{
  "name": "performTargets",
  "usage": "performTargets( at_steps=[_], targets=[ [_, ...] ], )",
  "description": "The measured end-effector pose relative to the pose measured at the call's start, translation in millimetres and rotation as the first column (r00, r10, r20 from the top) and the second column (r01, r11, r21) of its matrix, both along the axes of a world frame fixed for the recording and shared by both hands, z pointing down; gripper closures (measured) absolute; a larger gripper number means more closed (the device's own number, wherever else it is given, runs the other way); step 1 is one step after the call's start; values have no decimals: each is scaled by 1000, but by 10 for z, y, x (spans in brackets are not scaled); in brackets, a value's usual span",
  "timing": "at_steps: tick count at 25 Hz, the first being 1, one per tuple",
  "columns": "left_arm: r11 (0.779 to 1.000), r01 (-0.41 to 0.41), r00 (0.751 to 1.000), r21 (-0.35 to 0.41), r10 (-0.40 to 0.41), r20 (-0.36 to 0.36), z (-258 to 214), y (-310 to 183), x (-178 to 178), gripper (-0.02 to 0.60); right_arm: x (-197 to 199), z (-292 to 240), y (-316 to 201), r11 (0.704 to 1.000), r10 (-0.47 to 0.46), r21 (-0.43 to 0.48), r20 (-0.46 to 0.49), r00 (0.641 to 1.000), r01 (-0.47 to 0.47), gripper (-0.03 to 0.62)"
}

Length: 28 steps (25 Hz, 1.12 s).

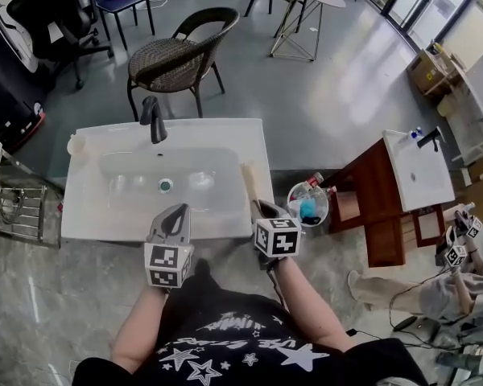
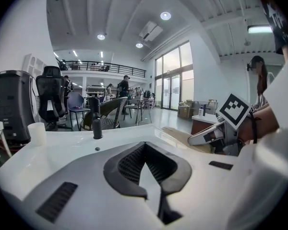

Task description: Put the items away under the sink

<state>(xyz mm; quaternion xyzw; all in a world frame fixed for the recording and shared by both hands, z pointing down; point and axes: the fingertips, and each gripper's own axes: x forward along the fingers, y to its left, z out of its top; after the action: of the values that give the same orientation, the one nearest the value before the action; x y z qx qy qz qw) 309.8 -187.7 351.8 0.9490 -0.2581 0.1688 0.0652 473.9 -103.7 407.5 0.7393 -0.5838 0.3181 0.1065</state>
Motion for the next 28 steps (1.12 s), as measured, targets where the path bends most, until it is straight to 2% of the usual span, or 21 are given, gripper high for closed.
performTargets(
  at_steps=[2,7,10,18,21,24,28],
  targets=[
    [999,36,999,4,-36,1,-15,181,-113,572,-128,-139,115,997,-46,56,17,999,45,563],
    [993,116,993,14,-116,3,-37,742,-398,572,-443,-432,580,977,-143,156,-11,990,143,563],
    [989,148,989,19,-148,5,-27,1153,-557,572,-635,-477,954,965,-189,185,-12,982,188,563],
    [964,264,964,10,-264,11,67,2129,-1128,572,-1203,-155,1754,934,-332,147,15,943,327,563],
    [945,327,945,4,-327,20,118,2315,-1422,572,-1460,-2,1859,915,-386,138,23,922,380,563],
    [923,386,922,-4,-385,42,155,2442,-1734,572,-1763,169,1938,884,-460,106,28,887,455,563],
    [893,451,892,-4,-450,52,126,2471,-2103,572,-2089,335,1927,849,-527,64,39,849,524,563]
  ],
)
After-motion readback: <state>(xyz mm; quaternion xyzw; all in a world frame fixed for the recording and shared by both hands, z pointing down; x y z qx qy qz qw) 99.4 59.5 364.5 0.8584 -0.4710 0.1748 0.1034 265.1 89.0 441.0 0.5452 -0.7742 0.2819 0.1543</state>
